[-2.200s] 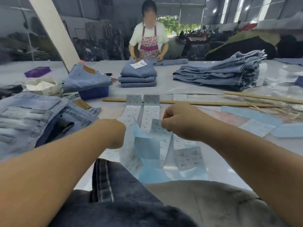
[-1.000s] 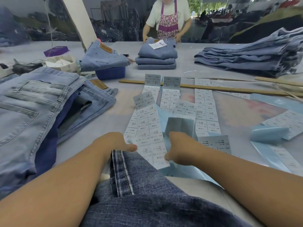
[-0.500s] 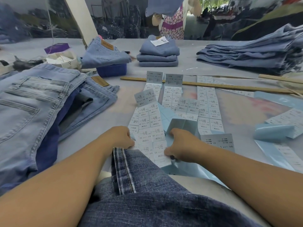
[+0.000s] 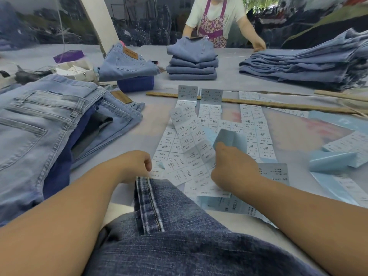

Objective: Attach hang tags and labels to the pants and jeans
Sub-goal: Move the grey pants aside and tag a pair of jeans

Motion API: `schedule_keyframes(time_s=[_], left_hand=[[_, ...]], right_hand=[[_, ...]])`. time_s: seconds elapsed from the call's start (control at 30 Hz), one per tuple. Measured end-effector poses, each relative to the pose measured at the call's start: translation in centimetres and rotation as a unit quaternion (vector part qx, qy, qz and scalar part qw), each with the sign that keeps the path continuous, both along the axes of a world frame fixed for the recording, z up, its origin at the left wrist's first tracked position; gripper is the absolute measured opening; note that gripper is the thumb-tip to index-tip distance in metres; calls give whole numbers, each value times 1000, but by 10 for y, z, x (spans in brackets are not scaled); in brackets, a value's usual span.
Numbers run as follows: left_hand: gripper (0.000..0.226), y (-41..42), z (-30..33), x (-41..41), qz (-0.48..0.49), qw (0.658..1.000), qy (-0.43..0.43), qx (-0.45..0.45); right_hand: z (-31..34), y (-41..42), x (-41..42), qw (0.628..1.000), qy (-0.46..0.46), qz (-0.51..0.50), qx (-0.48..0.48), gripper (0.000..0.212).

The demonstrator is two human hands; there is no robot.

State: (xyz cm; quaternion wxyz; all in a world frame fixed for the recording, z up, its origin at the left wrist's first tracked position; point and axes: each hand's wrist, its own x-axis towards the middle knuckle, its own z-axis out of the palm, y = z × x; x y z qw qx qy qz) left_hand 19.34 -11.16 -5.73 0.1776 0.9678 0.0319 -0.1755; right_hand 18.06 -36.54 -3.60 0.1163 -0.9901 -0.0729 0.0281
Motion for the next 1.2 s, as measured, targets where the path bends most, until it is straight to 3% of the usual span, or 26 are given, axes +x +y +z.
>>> schedule_keyframes(time_s=[0.2,0.33,0.43,0.53,0.63,0.77,0.93,1.03,1.1,1.2], left_hand=[[30,-19,-6,1,-89,994,45,-36],[41,-25,-12,0,-65,997,-4,-44],[36,-32,-14,-2,-56,996,-30,-54],[30,-34,-10,-3,-71,996,-36,-39],[31,-34,-3,-2,-86,995,-3,-53],[53,-40,5,-4,-81,992,33,-89],[85,-46,11,-4,-109,990,57,-68],[87,-48,12,-4,-117,990,70,-42],[78,-50,13,-4,-118,991,55,-8],[58,-53,13,-4,-123,991,19,50]], right_hand=[[5,1,0,986,-51,28,-158,43],[2,12,-3,967,-110,203,-109,46],[-2,15,-8,955,-15,285,-82,37],[-5,12,-10,955,79,272,-84,33],[-7,11,-7,962,78,235,-113,40],[-7,10,-6,972,76,177,-138,37],[-6,8,-6,963,89,95,-234,47],[-3,5,-5,954,86,46,-284,52],[-4,6,-5,964,44,61,-256,59],[-10,12,-8,961,30,193,-194,65]])
